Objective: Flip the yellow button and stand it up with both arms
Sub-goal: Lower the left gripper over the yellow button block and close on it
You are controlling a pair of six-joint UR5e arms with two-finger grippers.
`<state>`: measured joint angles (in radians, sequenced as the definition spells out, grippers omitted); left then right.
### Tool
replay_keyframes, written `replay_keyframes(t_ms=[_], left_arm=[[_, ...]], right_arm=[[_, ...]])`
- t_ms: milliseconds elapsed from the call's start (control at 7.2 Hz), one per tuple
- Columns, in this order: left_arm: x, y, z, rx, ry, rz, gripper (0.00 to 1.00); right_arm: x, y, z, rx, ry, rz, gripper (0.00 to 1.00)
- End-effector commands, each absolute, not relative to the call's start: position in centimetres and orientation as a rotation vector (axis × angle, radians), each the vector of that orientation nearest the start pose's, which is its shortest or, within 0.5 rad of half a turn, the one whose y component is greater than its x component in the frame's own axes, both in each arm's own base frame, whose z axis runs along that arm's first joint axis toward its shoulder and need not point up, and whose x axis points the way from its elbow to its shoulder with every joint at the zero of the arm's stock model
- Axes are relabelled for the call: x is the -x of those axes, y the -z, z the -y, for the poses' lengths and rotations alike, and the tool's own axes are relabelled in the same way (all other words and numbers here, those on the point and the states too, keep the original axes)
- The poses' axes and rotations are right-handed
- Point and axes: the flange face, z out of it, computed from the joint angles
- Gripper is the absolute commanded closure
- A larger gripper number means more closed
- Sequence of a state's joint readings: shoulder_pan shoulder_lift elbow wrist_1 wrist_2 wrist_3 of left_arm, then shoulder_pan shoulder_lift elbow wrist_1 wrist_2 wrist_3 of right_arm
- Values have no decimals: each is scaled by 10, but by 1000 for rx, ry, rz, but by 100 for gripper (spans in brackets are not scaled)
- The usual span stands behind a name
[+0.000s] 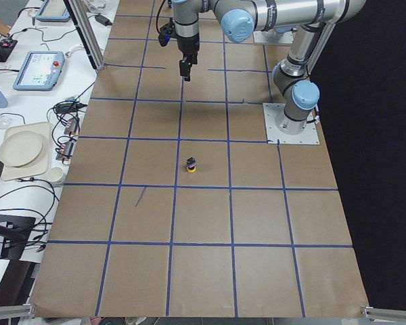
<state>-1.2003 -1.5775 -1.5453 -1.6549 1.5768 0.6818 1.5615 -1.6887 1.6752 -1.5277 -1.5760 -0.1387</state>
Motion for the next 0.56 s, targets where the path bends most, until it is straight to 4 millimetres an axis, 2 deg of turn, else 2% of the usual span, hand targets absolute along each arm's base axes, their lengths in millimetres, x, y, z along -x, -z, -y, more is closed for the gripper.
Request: replay_keyframes(t_ms=[0, 139, 278, 417], left_arm=[[-143, -453, 512, -664, -151, -3118, 0], [-170, -445, 511, -793, -139, -3093, 0], [-181, -432, 508, -917, -136, -3063, 0], [-200, -410, 508, -1016, -113, -2994, 0]], right_arm=[[-131, -488, 442, 196, -28, -3111, 0], [-134, -487, 441, 191, -36, -3091, 0], [-135, -487, 441, 191, -37, -3085, 0], [-135, -486, 441, 191, -40, -3084, 0]])
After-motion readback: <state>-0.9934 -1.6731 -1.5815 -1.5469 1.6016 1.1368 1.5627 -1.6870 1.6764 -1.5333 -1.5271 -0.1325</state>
